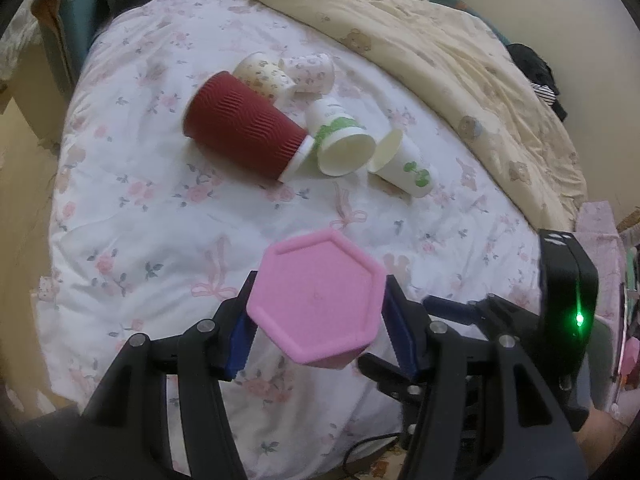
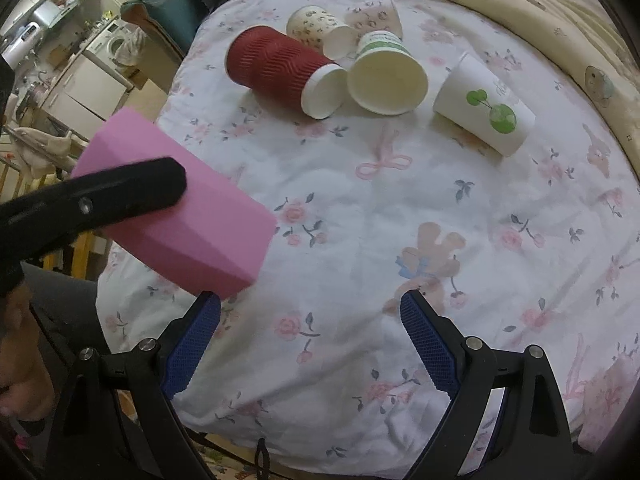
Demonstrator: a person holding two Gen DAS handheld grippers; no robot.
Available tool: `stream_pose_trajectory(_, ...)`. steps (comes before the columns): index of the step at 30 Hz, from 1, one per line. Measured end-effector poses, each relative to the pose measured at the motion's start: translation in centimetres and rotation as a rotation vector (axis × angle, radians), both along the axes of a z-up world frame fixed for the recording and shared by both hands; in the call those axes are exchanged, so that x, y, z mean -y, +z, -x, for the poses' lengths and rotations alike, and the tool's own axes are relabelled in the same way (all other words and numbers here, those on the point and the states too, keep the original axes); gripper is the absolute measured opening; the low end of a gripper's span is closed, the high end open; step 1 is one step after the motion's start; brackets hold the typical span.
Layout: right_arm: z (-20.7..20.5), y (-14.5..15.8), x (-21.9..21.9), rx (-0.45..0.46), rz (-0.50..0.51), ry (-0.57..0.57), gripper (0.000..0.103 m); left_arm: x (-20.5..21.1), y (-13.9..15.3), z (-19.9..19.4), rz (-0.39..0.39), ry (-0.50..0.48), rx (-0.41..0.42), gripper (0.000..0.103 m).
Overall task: Flip cup upside down
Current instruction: 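Rotate the pink cup with the left gripper so its base faces up, then lower the pink cup onto the bed rim-down and open the left gripper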
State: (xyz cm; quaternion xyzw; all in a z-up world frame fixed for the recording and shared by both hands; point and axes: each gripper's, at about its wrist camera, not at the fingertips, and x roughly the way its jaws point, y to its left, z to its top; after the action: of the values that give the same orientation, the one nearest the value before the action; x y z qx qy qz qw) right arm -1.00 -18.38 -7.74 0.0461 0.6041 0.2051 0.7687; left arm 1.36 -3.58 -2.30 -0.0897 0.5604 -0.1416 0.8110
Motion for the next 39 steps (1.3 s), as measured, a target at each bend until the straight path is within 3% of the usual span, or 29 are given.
stream_pose_trajectory(4,-0.2,0.4,1.3,0.014,0.034,-0.053,0.094,-0.6,-0.2,-1.2,-0.064,0.046,-0.001,0.054)
stream_pose_trajectory(8,-0.8,1.4,5.0,0.04,0.047,-0.199,0.094,-0.4,-0.9,-3.4,-0.089,0.107,0.018,0.054)
stream_pose_trajectory(16,-1.1,1.8,10.0,0.043,0.078,-0.333,0.094,4.4,-4.9,-7.3,-0.244,0.101,0.052,0.054)
stream_pose_trajectory(20,-0.8,1.4,11.2,0.013,0.043,-0.354,0.094,4.6,-6.6,-8.4,-0.228,0.14,0.033,0.054)
stream_pose_trajectory(25,-0.7,1.5,10.8,0.008,0.034,-0.34,0.094,5.6,-6.8,-8.3,-0.258,0.115,0.062,0.054)
stream_pose_trajectory(35,-0.9,1.4,9.3,0.017,0.051,-0.288,0.094,4.8,-6.6,-8.1,-0.201,0.121,0.066,0.055)
stream_pose_trajectory(37,-1.0,1.3,9.4,0.007,0.043,-0.289,0.094,4.7,-6.5,-7.9,-0.196,0.12,0.067,0.076)
stream_pose_trajectory(39,-1.1,1.4,9.4,0.013,0.047,-0.289,0.094,4.6,-6.0,-7.6,-0.2,0.119,0.079,0.089)
